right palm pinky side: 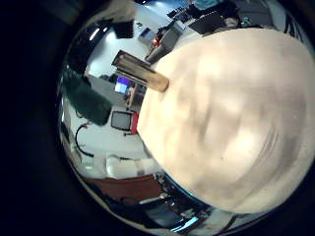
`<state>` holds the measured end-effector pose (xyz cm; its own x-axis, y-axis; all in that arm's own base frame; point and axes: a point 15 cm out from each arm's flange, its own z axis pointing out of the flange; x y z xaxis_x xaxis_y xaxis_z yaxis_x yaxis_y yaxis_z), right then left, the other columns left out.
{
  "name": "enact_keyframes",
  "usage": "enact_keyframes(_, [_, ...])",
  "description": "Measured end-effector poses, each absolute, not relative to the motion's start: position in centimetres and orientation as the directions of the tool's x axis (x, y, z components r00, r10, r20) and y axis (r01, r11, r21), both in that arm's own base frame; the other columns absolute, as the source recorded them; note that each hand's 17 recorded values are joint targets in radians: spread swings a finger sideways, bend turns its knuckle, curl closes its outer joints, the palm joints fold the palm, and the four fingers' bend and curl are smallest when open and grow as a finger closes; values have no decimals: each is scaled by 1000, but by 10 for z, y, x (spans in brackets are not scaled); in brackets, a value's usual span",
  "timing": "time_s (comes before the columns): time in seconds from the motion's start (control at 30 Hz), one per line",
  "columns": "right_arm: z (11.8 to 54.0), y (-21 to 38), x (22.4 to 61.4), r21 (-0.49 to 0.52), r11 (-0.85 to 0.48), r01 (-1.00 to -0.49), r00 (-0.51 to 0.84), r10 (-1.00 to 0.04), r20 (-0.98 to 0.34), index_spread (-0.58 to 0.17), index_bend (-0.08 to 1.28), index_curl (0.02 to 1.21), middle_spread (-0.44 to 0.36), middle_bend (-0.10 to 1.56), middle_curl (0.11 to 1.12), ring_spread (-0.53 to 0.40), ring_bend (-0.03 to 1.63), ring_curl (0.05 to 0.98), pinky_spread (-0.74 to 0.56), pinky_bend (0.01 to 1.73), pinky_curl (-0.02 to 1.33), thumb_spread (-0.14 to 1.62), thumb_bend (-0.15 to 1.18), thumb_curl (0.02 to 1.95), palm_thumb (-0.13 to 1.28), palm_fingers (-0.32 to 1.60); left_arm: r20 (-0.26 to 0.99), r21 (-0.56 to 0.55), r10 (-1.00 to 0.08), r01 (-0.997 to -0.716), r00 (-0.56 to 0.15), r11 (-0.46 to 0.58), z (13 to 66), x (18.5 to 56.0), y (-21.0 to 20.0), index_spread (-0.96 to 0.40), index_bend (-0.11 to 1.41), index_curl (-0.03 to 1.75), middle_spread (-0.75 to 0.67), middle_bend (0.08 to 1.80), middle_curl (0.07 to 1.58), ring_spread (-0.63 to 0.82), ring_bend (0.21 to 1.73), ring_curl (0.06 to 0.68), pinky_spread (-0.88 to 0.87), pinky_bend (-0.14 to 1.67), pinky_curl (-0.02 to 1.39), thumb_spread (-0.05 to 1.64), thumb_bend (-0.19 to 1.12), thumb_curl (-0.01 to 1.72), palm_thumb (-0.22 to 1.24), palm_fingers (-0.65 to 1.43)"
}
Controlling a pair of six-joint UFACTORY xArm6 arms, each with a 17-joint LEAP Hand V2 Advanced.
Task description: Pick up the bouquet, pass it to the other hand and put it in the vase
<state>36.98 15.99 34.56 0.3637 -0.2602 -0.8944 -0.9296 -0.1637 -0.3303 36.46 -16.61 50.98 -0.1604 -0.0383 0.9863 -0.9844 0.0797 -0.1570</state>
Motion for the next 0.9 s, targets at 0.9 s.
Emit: enact_keyframes(0.9, [369,142,389,-286,-17,-958,287,-54,-957,-327,149,211,139,180,280,188,441,244,342,503,335,939,-27,456,755,-28,869,-456,-299,-872,-394,-177,628,380,-53,-752,359,1472,-536,1084,1036,-419,1414,582,-562,1113,695,124,-21,906,1138,1065])
